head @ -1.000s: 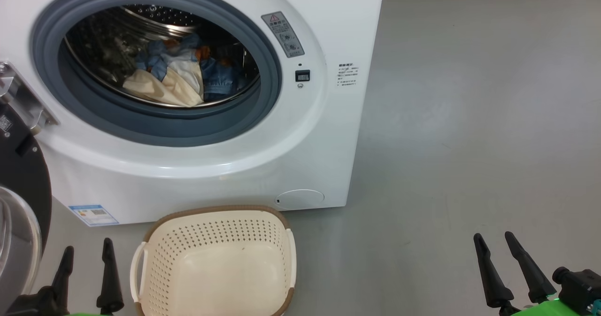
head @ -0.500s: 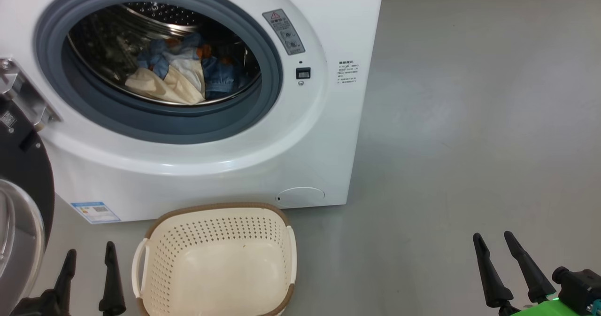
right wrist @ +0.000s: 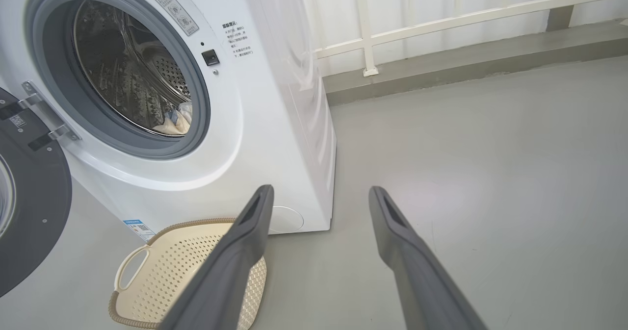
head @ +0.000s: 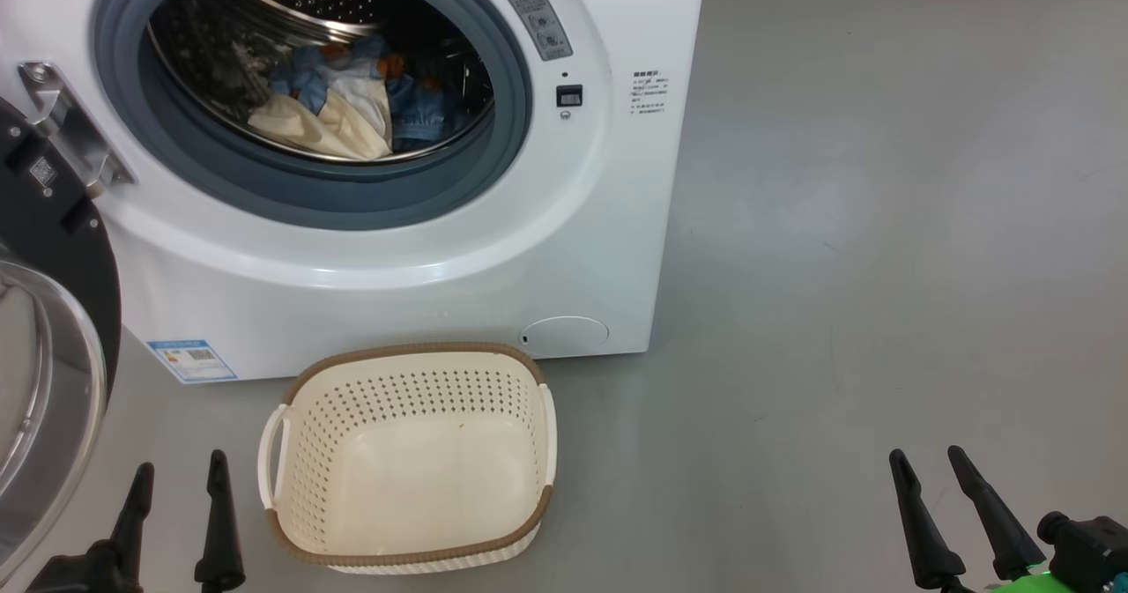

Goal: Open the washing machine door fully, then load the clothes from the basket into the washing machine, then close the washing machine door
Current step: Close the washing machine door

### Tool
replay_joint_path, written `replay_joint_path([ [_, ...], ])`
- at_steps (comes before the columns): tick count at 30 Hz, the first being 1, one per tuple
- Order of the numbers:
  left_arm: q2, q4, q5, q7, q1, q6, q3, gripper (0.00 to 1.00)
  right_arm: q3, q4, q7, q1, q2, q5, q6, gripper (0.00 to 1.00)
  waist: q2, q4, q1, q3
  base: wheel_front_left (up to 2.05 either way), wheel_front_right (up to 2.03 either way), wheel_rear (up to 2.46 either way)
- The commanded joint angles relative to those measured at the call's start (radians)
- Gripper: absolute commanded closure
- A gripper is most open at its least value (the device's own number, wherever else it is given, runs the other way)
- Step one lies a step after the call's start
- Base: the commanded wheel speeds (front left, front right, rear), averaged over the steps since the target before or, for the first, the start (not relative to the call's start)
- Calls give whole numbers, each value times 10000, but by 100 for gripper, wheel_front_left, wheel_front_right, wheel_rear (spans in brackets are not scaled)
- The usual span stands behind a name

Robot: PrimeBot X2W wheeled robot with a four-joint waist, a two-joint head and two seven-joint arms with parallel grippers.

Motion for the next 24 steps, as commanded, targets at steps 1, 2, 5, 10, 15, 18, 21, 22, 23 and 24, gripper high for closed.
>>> replay_joint_path([
  [1, 216, -313, -13, -55, -67, -14, 288, 0, 228, -240, -49, -65, -222, 98, 16, 0, 0, 6, 0, 1, 0, 0, 0],
  [2, 218, -331, -9, -55, -61, -14, 277, 0, 230, -236, -49, -65, -219, 97, 16, 0, 0, 10, 0, -1, 0, 0, 0],
  [5, 222, -382, 5, -55, -60, -14, 263, 0, 216, -243, -49, -73, -207, 87, 16, 0, 0, 33, 0, 15, 0, 0, 0],
  [10, 180, -388, -3, -55, -93, -14, 373, 0, 215, -234, -49, -99, -177, 63, 16, 0, 0, 168, 0, 25, 0, 0, 0],
  [15, 84, -402, -17, -55, -109, -14, 508, 0, 377, -195, -49, -146, -141, 41, 16, 0, 0, 549, 0, -7, 0, 0, 0],
  [18, 31, -392, -22, -55, -94, -14, 550, 0, 565, -126, -49, -242, -164, 31, 16, 0, 0, 901, 0, -21, 0, 0, 0],
  [21, -20, -409, -15, -55, -80, -14, 649, 0, 763, -61, -49, -388, -173, 33, 16, 0, 0, 1344, 0, -17, 0, 0, 0],
  [22, -39, -418, -21, -55, -76, -14, 680, 0, 832, -32, -49, -443, -188, 28, 16, 0, 0, 1509, 0, -20, 0, 0, 0],
  [23, -55, -426, -27, -55, -66, -14, 702, 0, 888, -5, -49, -495, -201, 29, 16, 0, 0, 1677, 0, -23, 0, 0, 0],
  [24, -73, -432, -44, -55, -52, -14, 726, 0, 953, 21, -49, -548, -219, 30, 16, 0, 0, 1854, 0, -28, 0, 0, 0],
])
